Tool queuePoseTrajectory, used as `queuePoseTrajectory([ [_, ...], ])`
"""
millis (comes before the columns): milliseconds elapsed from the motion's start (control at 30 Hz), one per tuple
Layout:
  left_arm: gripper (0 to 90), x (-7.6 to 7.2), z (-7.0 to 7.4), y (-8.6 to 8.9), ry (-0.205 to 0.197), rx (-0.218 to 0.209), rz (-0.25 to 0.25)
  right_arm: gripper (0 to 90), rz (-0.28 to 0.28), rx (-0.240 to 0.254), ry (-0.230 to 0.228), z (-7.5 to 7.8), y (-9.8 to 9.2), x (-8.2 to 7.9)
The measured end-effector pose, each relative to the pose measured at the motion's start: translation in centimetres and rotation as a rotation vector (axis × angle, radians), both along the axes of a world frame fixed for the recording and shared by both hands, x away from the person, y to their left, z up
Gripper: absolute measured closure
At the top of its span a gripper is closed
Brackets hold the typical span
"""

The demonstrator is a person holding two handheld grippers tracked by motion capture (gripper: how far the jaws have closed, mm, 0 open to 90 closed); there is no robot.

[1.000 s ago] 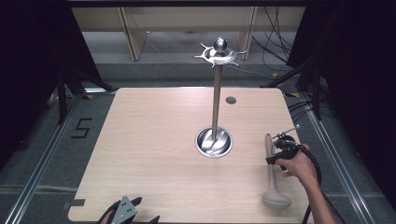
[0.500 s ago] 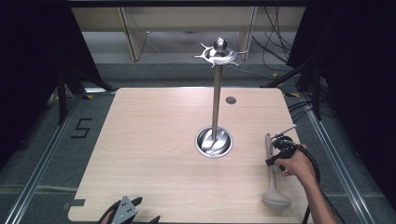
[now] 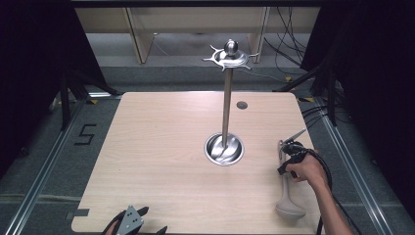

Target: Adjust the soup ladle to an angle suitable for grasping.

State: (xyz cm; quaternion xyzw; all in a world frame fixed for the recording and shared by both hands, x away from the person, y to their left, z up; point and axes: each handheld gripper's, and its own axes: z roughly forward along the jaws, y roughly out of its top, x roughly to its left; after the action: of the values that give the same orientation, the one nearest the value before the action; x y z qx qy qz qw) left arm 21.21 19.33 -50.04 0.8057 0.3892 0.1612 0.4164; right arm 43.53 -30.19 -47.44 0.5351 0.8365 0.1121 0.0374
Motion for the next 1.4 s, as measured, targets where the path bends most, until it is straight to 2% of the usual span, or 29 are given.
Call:
queuePoseTrajectory([
  [33, 15.0, 0.0, 0.0, 0.0, -0.002, -0.002, 0.001, 60.9, 0.004, -0.001, 0.015, 0.1, 0.0, 0.2],
  [100, 15.0, -0.1, 0.0, -0.1, -0.006, -0.003, -0.001, 61.6, 0.011, -0.012, 0.012, 0.1, 0.0, 0.4],
  [133, 15.0, -0.1, 0.0, -0.1, -0.013, -0.023, -0.005, 62.8, -0.006, -0.005, 0.007, 0.0, 0.1, 0.5],
  [233, 15.0, 0.0, -0.1, -0.1, -0.002, -0.024, 0.008, 64.8, -0.01, 0.01, 0.002, 0.0, -0.1, 0.6],
  [267, 15.0, 0.0, -0.1, -0.1, -0.003, -0.027, 0.007, 65.5, -0.004, 0.02, -0.019, -0.1, -0.2, 0.6],
  [333, 15.1, 0.0, -0.1, -0.2, -0.002, -0.026, 0.006, 67.8, -0.026, 0.04, 0.0, 0.1, -0.4, 0.5],
  [367, 15.1, 0.0, -0.1, -0.2, -0.004, -0.025, 0.004, 69.4, -0.06, 0.063, 0.022, 0.3, -0.3, 0.4],
  [400, 15.1, 0.0, -0.1, -0.2, -0.003, -0.029, 0.007, 72.2, -0.07, 0.085, 0.007, 0.6, -0.4, 0.4],
  [433, 15.1, 0.0, -0.1, -0.2, -0.004, -0.03, 0.008, 73.4, -0.088, 0.075, -0.005, 0.8, -0.4, 0.3],
  [500, 15.1, 0.0, -0.1, -0.2, -0.002, -0.033, 0.009, 75.1, -0.101, 0.096, 0.006, 1.2, -0.3, 0.2],
  [567, 15.1, 0.0, -0.1, -0.2, -0.002, -0.029, 0.01, 75.8, -0.096, 0.098, -0.007, 1.3, -0.4, 0.2],
  [600, 15.1, 0.0, -0.1, 0.0, -0.003, -0.001, 0.004, 76.3, -0.1, 0.11, -0.013, 1.4, -0.4, 0.1],
  [633, 15.1, 0.0, -0.1, -0.2, -0.004, -0.032, 0.009, 76.7, -0.095, 0.115, -0.021, 1.6, -0.4, 0.1],
  [767, 15.1, 0.0, -0.1, -0.2, -0.003, -0.024, 0.006, 76.9, -0.077, 0.111, -0.051, 2.3, -0.6, -0.2],
  [800, 15.1, 0.0, -0.1, -0.2, -0.001, -0.026, 0.006, 77.1, -0.068, 0.12, -0.081, 2.7, -0.6, -0.5],
  [833, 15.1, 0.0, -0.1, -0.2, -0.001, -0.026, 0.006, 77.1, -0.068, 0.12, -0.081, 2.7, -0.6, -0.5],
  [867, 15.1, 0.0, -0.1, -0.2, -0.003, -0.023, 0.005, 77.1, -0.036, 0.137, -0.124, 3.4, -0.5, -0.9],
  [933, 15.1, 0.0, -0.1, -0.2, -0.002, -0.027, 0.008, 77.1, -0.024, 0.141, -0.139, 3.7, -0.5, -1.1],
  [967, 15.1, 0.0, -0.1, -0.1, -0.001, -0.023, 0.01, 77.1, 0.018, 0.157, -0.185, 4.4, -0.2, -2.0],
  [1067, 15.1, 0.0, -0.1, -0.1, -0.003, -0.024, 0.01, 77.2, 0.068, 0.187, -0.227, 5.2, 0.0, -3.0],
  [1100, 15.1, 0.1, 0.0, 0.0, -0.012, -0.018, 0.002, 77.1, 0.085, 0.189, -0.252, 5.5, 0.1, -3.6],
  [1133, 15.1, 0.0, 0.0, 0.0, -0.014, -0.016, 0.001, 77.1, 0.112, 0.233, -0.323, 5.9, 0.3, -4.7],
  [1167, 15.2, 0.0, 0.0, 0.0, -0.014, -0.016, 0.001, 77.1, 0.112, 0.233, -0.323, 5.9, 0.3, -4.7],
  [1200, 15.2, 0.0, -0.1, -0.2, -0.009, -0.025, 0.008, 77.1, 0.153, 0.227, -0.334, 6.3, 0.5, -5.4],
  [1333, 15.2, -0.1, -0.1, -0.3, -0.005, -0.037, 0.017, 77.1, 0.155, 0.241, -0.363, 6.4, 0.9, -6.4],
  [1367, 15.2, 0.1, 0.0, 0.0, -0.018, 0.008, -0.01, 77.1, 0.17, 0.249, -0.395, 6.3, 1.0, -6.6],
  [1400, 15.2, 0.0, 0.0, 0.0, -0.01, 0.0, 0.005, 77.1, 0.185, 0.248, -0.424, 6.3, 1.0, -7.0],
])
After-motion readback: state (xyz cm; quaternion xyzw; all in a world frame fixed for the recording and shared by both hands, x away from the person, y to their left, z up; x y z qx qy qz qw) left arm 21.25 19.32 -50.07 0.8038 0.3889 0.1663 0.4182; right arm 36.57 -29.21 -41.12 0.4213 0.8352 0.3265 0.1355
